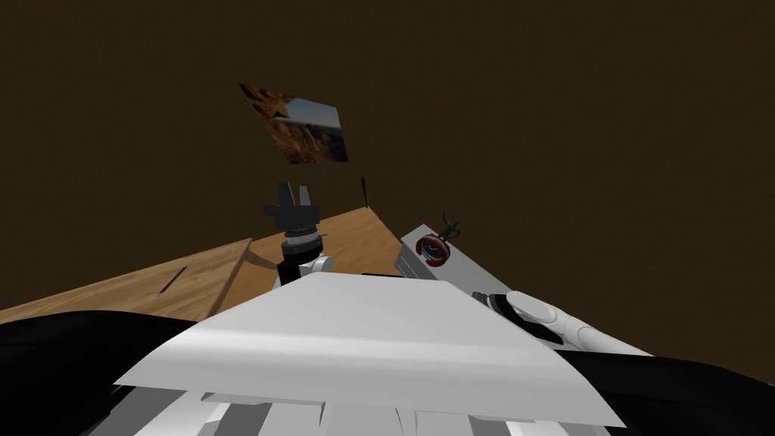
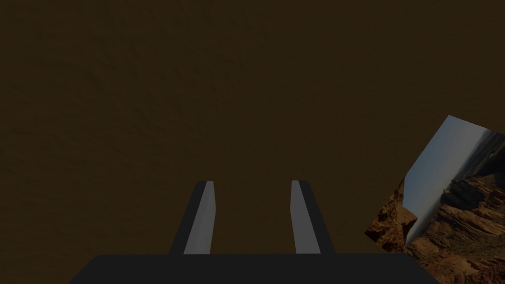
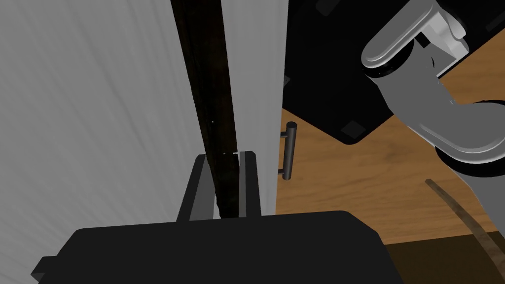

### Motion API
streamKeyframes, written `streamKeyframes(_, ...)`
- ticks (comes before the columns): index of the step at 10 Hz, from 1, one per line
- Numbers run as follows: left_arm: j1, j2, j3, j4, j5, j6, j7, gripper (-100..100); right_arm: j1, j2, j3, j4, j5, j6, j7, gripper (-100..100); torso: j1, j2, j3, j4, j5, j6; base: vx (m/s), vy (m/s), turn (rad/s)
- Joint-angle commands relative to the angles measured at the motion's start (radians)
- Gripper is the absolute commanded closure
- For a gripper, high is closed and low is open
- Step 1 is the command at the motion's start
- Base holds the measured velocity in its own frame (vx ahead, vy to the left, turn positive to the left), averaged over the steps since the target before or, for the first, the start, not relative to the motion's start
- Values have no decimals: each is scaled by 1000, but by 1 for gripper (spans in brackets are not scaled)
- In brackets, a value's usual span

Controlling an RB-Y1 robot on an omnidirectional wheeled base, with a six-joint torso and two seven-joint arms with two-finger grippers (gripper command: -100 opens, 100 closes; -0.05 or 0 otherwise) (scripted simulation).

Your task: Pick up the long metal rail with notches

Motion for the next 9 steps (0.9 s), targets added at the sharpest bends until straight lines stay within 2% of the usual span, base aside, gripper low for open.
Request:
streamKeyframes(1, 0, 0, 0, 0, 0, 0, 0, 0, 0, 0, 0, 0, 0, 0, 0, 100, 0, 0, 0, 0, 0, 0, 0, 0, 0)
streamKeyframes(3, 0, 0, 0, 0, 0, 0, 0, 0, 0, 0, 0, 0, 0, 0, 0, 100, -2, -1, 0, 0, -1, 0, 0, 0, 0)
streamKeyframes(4, 0, 0, 0, 0, 0, 0, 0, 0, 0, 0, 0, 0, 0, 0, 0, 0, -3, -1, -1, 0, -1, 0, 0, 0, 0)
streamKeyframes(5, 0, 0, 0, 0, 0, 0, 0, 0, 3, -29, -11, -20, -7, -9, -5, 100, -3, -1, -1, 0, -1, 0, -6, 2, -87)
streamKeyframes(7, 0, 0, 0, 0, 0, 0, 0, 0, 0, -58, -17, -43, -8, -23, -18, 100, -2, 0, 0, 0, 0, 1, -12, 2, -60)
streamKeyframes(8, 0, 0, 0, 0, 0, 0, 0, 0, 1, -42, -15, -27, -9, -18, -7, 100, -2, 0, 0, 0, 0, 0, -6, 1, -7)
streamKeyframes(9, 0, 0, 0, 0, 0, 0, 0, 0, 1, -44, -16, -28, -10, -20, -6, 0, -2, 0, 0, 0, -1, 0, 0, 0, 0)
